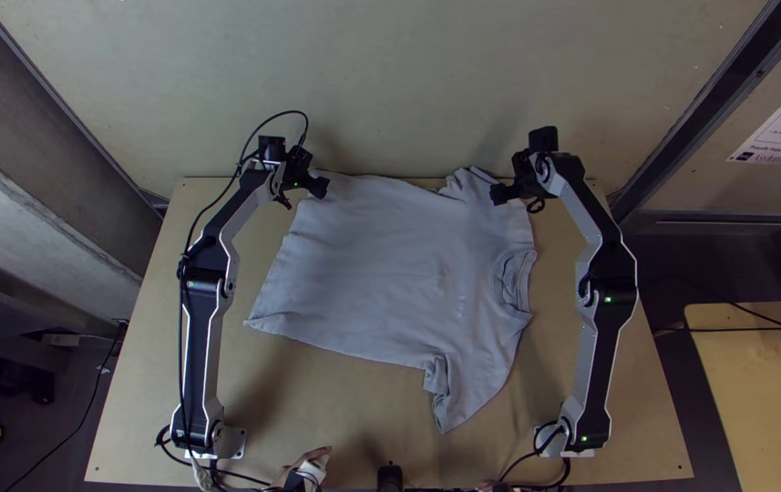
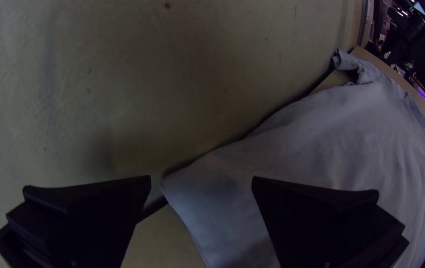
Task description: Fold the t-shirt
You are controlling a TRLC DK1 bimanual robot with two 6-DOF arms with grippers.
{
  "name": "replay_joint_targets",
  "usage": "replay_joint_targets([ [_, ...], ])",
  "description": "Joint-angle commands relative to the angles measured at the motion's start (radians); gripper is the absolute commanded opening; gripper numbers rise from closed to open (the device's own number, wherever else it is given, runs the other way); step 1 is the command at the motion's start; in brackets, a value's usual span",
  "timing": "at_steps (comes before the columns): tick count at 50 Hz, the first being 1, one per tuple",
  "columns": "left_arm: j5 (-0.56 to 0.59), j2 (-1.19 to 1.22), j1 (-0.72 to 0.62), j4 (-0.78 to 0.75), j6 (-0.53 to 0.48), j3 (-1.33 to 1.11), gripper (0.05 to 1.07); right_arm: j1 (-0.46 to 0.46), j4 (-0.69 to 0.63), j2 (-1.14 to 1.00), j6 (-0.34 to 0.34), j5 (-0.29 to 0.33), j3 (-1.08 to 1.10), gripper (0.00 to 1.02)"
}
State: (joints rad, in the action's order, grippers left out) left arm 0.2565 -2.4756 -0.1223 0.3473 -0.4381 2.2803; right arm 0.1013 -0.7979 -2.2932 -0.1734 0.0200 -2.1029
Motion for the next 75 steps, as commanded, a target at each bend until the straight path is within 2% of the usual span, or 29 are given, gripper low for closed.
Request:
replay_joint_targets([
  [1, -0.007, -0.029, 0.012, -0.025, 0.012, 0.036, 1.03, -0.003, 0.011, -0.049, -0.017, 0.012, -0.022, 0.98],
  [34, -0.034, -0.082, 0.006, -0.077, 0.012, 0.041, 1.02, -0.008, 0.023, -0.192, -0.020, 0.012, -0.147, 0.97],
  [44, -0.039, -0.088, 0.006, -0.080, 0.012, 0.042, 1.01, -0.008, 0.039, -0.210, -0.020, 0.012, -0.151, 0.92],
  [47, -0.039, -0.086, 0.004, -0.079, 0.012, 0.042, 0.97, -0.006, 0.039, -0.216, -0.021, 0.012, -0.152, 0.88],
  [52, -0.040, -0.088, 0.000, -0.080, 0.010, 0.042, 0.95, -0.008, 0.045, -0.219, -0.021, 0.012, -0.154, 0.85],
  [55, -0.040, -0.088, 0.000, -0.083, 0.010, 0.044, 0.88, -0.008, 0.048, -0.219, -0.023, 0.012, -0.154, 0.77],
  [59, -0.040, -0.088, -0.002, -0.083, 0.010, 0.044, 0.86, -0.009, 0.063, -0.218, -0.023, 0.012, -0.152, 0.68],
  [64, -0.040, -0.088, -0.002, -0.071, -0.005, 0.042, 0.70, -0.009, 0.081, -0.215, -0.026, 0.014, -0.154, 0.52],
  [75, -0.045, -0.098, 0.001, -0.091, -0.059, 0.042, 0.31, -0.009, 0.103, -0.221, -0.044, 0.014, -0.146, 0.30],
])
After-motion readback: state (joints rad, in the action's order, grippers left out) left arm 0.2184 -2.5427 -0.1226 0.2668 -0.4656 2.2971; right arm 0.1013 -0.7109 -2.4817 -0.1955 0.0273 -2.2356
